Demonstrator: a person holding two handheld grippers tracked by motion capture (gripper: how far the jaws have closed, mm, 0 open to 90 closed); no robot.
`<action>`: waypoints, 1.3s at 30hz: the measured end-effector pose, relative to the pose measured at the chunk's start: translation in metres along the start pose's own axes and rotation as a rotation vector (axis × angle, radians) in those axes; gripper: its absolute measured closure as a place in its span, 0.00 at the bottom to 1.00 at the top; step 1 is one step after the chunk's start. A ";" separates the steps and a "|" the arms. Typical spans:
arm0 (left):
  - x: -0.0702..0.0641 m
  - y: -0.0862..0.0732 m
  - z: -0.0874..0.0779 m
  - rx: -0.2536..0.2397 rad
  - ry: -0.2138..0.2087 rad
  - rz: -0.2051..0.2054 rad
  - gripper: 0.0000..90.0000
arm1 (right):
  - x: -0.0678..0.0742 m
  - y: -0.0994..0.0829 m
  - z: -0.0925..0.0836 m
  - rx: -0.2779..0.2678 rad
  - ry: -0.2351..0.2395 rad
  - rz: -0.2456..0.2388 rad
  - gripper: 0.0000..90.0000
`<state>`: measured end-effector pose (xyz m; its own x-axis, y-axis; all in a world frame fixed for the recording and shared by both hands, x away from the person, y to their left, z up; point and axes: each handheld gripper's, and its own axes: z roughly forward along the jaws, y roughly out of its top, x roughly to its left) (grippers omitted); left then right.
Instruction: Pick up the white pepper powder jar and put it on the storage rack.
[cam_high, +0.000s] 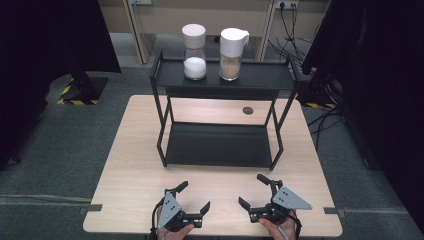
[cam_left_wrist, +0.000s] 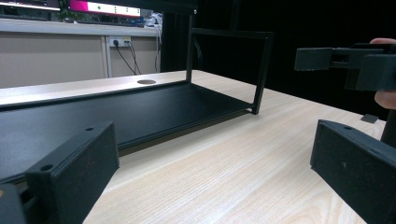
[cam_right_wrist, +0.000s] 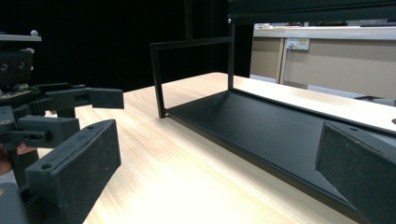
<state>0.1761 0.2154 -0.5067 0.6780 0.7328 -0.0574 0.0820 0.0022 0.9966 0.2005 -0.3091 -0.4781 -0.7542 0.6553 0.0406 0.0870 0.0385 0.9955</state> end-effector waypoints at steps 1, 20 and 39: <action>0.000 0.000 0.000 -0.001 0.001 0.000 0.00 | 0.000 -0.001 0.000 0.002 0.000 -0.003 0.00; 0.000 -0.001 0.000 -0.004 0.014 -0.007 0.00 | 0.000 -0.011 0.001 0.015 -0.005 0.009 0.00; -0.001 -0.001 -0.002 -0.010 0.020 -0.010 0.00 | -0.002 -0.013 -0.001 0.008 -0.021 0.024 0.00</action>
<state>0.1739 0.2164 -0.5075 0.6623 0.7463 -0.0661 0.0814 0.0160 0.9966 0.2003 -0.3120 -0.4908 -0.7378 0.6721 0.0628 0.1102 0.0281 0.9935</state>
